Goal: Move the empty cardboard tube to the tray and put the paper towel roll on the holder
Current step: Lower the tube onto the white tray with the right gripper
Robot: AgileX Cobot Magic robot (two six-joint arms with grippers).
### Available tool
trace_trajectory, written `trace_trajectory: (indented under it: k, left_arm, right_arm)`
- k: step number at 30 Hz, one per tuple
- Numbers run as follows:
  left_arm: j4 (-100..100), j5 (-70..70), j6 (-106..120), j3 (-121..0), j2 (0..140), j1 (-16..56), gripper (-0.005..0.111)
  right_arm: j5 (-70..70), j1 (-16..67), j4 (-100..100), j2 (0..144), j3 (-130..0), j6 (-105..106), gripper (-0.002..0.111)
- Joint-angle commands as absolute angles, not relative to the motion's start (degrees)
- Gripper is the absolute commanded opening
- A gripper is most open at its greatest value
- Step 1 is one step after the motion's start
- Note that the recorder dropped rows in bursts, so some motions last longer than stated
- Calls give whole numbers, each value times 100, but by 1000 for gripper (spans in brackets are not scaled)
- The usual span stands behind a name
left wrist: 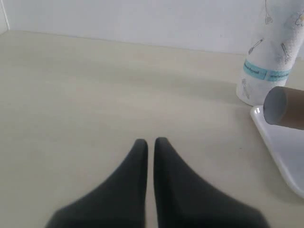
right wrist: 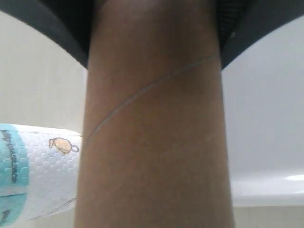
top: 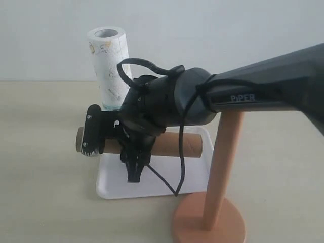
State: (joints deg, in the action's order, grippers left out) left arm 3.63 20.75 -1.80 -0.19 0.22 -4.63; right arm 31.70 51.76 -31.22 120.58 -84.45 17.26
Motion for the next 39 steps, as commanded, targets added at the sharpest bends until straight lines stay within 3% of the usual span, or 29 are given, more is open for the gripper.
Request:
trace_trajectory:
  k: [1, 27, 33, 39]
  left_arm:
    - [361, 2062, -164, 0, 0, -476, 4]
    - [361, 2062, -164, 0, 0, -476, 4]
    - [361, 2062, -164, 0, 0, -476, 4]
    - [361, 2062, -164, 0, 0, -476, 4]
  right_arm:
    - [3246, 5100, -3193, 12179, -8472, 1710, 0]
    - [3503, 5078, -3269, 12351, -8472, 1769, 1]
    - [3491, 5078, -3269, 12351, -8472, 1785, 13]
    - [3491, 5078, -3185, 12351, -8472, 1785, 13]
